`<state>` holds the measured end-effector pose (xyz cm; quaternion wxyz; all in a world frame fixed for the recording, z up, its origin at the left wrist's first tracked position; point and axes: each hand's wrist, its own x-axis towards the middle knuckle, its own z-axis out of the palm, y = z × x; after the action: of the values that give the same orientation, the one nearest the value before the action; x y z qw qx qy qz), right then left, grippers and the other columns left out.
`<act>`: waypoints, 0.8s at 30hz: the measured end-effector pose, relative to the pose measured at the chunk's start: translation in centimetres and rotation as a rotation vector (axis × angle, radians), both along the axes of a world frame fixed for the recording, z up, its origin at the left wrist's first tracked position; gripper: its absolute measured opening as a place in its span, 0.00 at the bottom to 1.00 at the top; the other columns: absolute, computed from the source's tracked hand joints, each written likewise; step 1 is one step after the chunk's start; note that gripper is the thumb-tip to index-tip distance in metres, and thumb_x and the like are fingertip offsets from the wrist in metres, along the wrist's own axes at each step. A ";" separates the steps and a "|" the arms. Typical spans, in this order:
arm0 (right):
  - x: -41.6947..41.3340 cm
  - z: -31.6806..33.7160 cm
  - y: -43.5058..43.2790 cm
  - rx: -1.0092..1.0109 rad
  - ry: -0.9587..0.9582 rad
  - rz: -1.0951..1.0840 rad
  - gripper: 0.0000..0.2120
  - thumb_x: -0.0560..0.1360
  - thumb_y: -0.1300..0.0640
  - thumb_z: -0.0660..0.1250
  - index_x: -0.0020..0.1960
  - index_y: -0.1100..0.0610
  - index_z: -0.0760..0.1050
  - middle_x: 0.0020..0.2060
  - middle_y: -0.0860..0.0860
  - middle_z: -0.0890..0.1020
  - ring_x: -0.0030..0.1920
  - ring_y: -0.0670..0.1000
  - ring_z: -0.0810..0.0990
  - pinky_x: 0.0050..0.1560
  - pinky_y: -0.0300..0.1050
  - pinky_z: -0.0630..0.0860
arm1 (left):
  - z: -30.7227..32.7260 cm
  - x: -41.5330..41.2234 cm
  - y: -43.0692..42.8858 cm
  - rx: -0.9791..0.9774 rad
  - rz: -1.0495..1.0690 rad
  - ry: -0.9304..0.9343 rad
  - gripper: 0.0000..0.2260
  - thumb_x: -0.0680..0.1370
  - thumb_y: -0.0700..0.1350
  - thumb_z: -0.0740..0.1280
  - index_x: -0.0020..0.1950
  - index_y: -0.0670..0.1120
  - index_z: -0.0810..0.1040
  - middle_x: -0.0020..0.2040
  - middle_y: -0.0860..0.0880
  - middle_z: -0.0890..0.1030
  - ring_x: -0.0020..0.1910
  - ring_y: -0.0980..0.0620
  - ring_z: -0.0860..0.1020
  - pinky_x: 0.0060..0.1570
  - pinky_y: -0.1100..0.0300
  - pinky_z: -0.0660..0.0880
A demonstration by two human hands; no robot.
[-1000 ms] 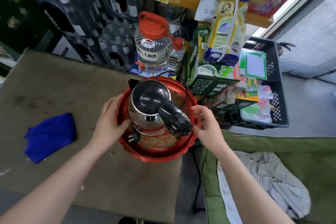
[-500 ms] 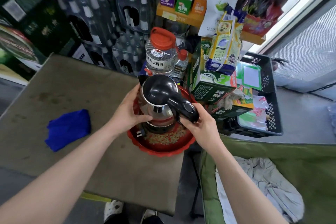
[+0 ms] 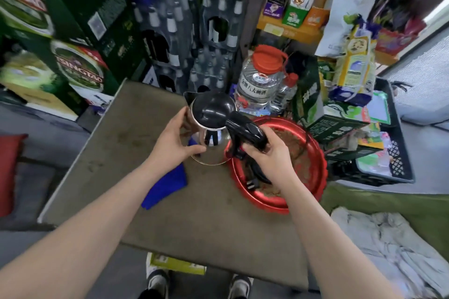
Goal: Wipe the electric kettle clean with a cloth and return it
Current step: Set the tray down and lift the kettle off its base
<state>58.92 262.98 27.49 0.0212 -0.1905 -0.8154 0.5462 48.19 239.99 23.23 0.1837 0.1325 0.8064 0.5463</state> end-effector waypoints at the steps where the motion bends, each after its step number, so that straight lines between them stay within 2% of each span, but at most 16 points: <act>1: -0.7 -0.8 -1.2 -0.020 -0.011 -0.022 0.14 0.75 0.61 0.74 0.56 0.49 0.77 0.47 0.45 0.84 0.47 0.45 0.82 0.53 0.41 0.78 | -0.7 -1.0 -1.0 -0.017 -0.020 -0.006 0.50 0.62 0.47 0.82 0.78 0.57 0.59 0.68 0.52 0.75 0.64 0.55 0.76 0.67 0.49 0.73; 4: -2.6 -2.7 -3.5 -0.032 -0.018 -0.099 0.17 0.75 0.63 0.74 0.53 0.42 0.76 0.46 0.43 0.84 0.45 0.43 0.81 0.52 0.39 0.77 | -2.8 -3.9 -2.7 -0.063 -0.071 -0.013 0.53 0.59 0.58 0.79 0.79 0.58 0.56 0.71 0.53 0.72 0.67 0.53 0.74 0.69 0.48 0.71; 7: -3.9 -4.3 -4.2 0.000 -0.019 -0.153 0.20 0.74 0.63 0.74 0.50 0.38 0.75 0.46 0.42 0.83 0.47 0.46 0.81 0.54 0.43 0.78 | -4.8 -6.1 -2.6 -0.063 -0.119 -0.015 0.53 0.59 0.57 0.79 0.79 0.57 0.56 0.72 0.53 0.71 0.68 0.55 0.74 0.69 0.50 0.71; 10: -4.7 -5.3 -4.0 -0.005 -0.047 -0.174 0.16 0.75 0.63 0.73 0.55 0.44 0.76 0.48 0.45 0.84 0.50 0.49 0.82 0.58 0.48 0.78 | -6.2 -7.2 -1.9 -0.063 -0.128 0.000 0.51 0.61 0.54 0.80 0.79 0.56 0.57 0.72 0.52 0.71 0.68 0.56 0.73 0.69 0.51 0.71; 12: -5.0 -5.8 -3.4 0.001 -0.057 -0.172 0.15 0.76 0.61 0.72 0.58 0.48 0.75 0.51 0.47 0.84 0.54 0.51 0.82 0.61 0.51 0.78 | -6.9 -7.4 -1.9 -0.063 -0.122 0.023 0.51 0.61 0.56 0.79 0.79 0.56 0.57 0.73 0.52 0.70 0.69 0.55 0.72 0.70 0.50 0.71; 16: -5.1 -6.6 -3.1 0.012 -0.080 -0.183 0.15 0.77 0.59 0.71 0.61 0.50 0.74 0.50 0.44 0.83 0.53 0.48 0.81 0.61 0.50 0.77 | -7.9 -6.5 -3.0 -0.087 -0.164 0.020 0.50 0.64 0.56 0.78 0.80 0.56 0.55 0.76 0.50 0.67 0.74 0.53 0.67 0.74 0.48 0.65; 18: -5.1 -6.8 -3.5 0.006 -0.087 -0.218 0.16 0.78 0.59 0.70 0.63 0.51 0.72 0.49 0.43 0.82 0.52 0.48 0.80 0.59 0.47 0.76 | -8.5 -5.1 -4.4 -0.218 -0.154 0.044 0.46 0.69 0.51 0.78 0.80 0.51 0.55 0.78 0.48 0.64 0.76 0.51 0.64 0.74 0.56 0.60; 19: -5.0 -6.9 -3.7 0.011 -0.098 -0.239 0.17 0.78 0.59 0.70 0.64 0.51 0.71 0.50 0.43 0.81 0.52 0.47 0.80 0.57 0.45 0.76 | -8.9 -4.3 -5.2 -0.320 -0.135 0.065 0.43 0.71 0.49 0.77 0.80 0.48 0.57 0.78 0.46 0.64 0.75 0.48 0.65 0.72 0.59 0.61; 21: -4.8 -7.2 -4.2 0.001 -0.126 -0.305 0.23 0.77 0.60 0.71 0.68 0.48 0.67 0.53 0.44 0.81 0.53 0.44 0.80 0.57 0.39 0.75 | -10.0 -2.9 -6.8 -0.522 -0.151 0.001 0.39 0.75 0.47 0.73 0.80 0.44 0.57 0.77 0.41 0.64 0.73 0.41 0.67 0.69 0.55 0.65; 24: -3.0 -8.4 -5.6 -0.054 -0.147 -0.475 0.31 0.77 0.64 0.71 0.74 0.51 0.62 0.59 0.50 0.78 0.59 0.48 0.79 0.61 0.42 0.74 | -11.3 -0.6 -8.1 -0.831 -0.289 -0.043 0.35 0.78 0.50 0.68 0.79 0.41 0.55 0.75 0.40 0.67 0.71 0.40 0.69 0.68 0.53 0.65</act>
<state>55.96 257.37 19.14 0.0845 -0.4163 -0.7324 0.5320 47.62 231.92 11.93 0.3127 0.1473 0.9268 0.1469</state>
